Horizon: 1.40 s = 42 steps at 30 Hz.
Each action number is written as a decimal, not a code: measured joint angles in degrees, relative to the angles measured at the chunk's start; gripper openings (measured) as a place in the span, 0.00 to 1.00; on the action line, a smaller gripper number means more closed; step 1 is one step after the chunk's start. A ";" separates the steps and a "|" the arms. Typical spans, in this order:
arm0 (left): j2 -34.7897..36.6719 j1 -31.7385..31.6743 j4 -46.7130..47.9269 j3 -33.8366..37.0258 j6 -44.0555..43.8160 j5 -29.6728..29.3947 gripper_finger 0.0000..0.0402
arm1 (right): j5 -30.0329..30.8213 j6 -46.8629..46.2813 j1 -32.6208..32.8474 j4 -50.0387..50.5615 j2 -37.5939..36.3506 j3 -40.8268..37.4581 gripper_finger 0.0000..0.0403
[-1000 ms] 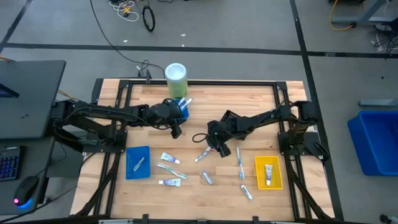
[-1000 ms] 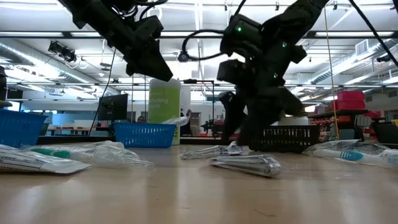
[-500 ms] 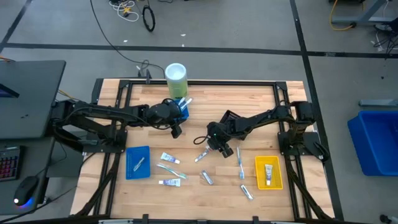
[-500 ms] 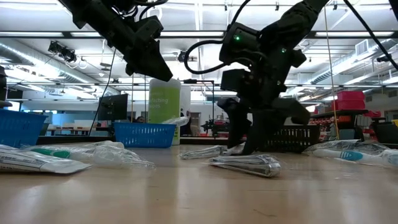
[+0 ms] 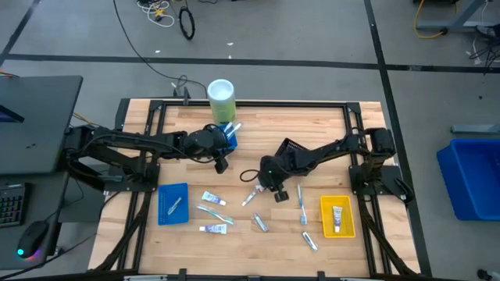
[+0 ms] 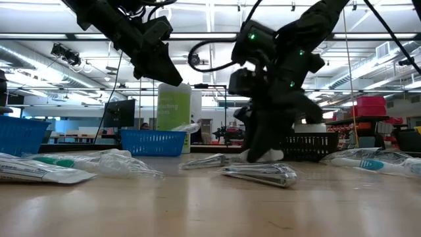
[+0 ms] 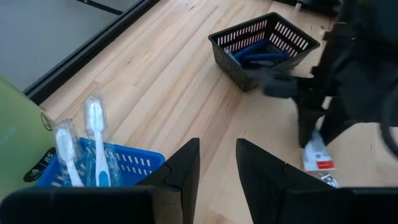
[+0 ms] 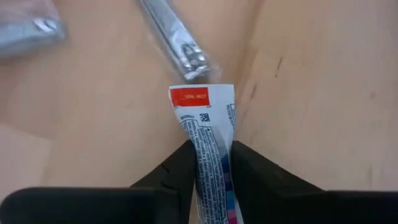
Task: Pick & Place Travel size toiletries
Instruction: Put the white toothpaste into the yellow bin, then put the silver nail cutter into the bottom blue bin
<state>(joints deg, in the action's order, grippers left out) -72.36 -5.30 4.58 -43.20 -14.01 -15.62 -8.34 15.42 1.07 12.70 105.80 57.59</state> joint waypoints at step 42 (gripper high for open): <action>0.00 0.31 0.49 0.00 -6.07 0.35 0.28 | 12.83 -110.85 47.96 35.12 -30.80 -16.73 0.36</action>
<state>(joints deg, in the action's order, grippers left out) -72.36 -4.99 5.07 -43.20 -20.08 -15.27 4.49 -95.42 49.03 47.82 75.00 40.86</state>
